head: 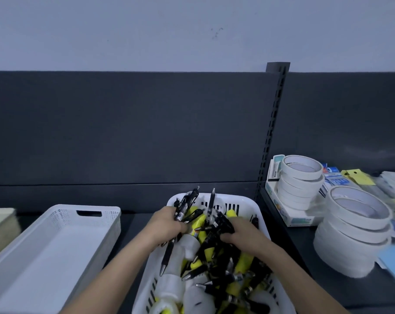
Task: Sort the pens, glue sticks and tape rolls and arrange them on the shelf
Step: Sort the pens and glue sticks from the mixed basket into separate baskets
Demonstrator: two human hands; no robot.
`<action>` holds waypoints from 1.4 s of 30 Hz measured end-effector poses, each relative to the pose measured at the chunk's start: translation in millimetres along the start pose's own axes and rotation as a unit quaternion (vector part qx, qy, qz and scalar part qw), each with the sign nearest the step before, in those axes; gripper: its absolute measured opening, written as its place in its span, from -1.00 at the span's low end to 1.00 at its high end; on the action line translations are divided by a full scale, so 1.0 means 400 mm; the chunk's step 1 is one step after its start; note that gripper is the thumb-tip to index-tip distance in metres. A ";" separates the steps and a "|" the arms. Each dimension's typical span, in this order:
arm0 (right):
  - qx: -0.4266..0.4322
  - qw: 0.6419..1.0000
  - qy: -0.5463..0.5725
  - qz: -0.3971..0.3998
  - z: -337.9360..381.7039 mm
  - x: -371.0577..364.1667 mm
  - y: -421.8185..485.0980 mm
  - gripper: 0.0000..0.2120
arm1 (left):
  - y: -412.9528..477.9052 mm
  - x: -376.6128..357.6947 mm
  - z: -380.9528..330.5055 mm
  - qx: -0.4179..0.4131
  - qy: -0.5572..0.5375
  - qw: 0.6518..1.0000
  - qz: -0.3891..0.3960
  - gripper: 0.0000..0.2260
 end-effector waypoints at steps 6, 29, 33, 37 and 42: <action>0.152 0.977 0.114 -0.099 0.177 0.109 -0.043 -0.84 | -0.064 0.012 -0.013 -0.030 -0.214 0.976 0.008 -0.89; 0.040 0.909 0.387 0.147 0.835 -0.565 0.178 -0.87 | -0.335 0.834 0.675 0.071 -0.269 0.929 -0.246 -0.82; -0.027 0.877 0.442 0.189 1.007 -0.781 0.255 -0.89 | -0.339 0.993 0.892 0.121 -0.236 0.935 -0.236 -0.83; -0.038 0.891 0.408 0.194 1.107 -0.938 0.320 -0.80 | -0.262 1.050 1.010 0.140 -0.149 0.959 -0.197 -0.79; -0.090 0.940 0.293 0.148 1.055 -1.063 0.399 -0.76 | -0.149 0.975 1.073 0.162 -0.041 0.978 -0.124 -0.76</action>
Point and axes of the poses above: each hand's wrist, its own y-axis towards the middle knuckle, its own x-axis out of the back of the hand, z = x × y, the point moved 10 cm from there along y, towards the middle knuckle, and after that the axes turned 1 degree about -x, right-handed, at the moved point
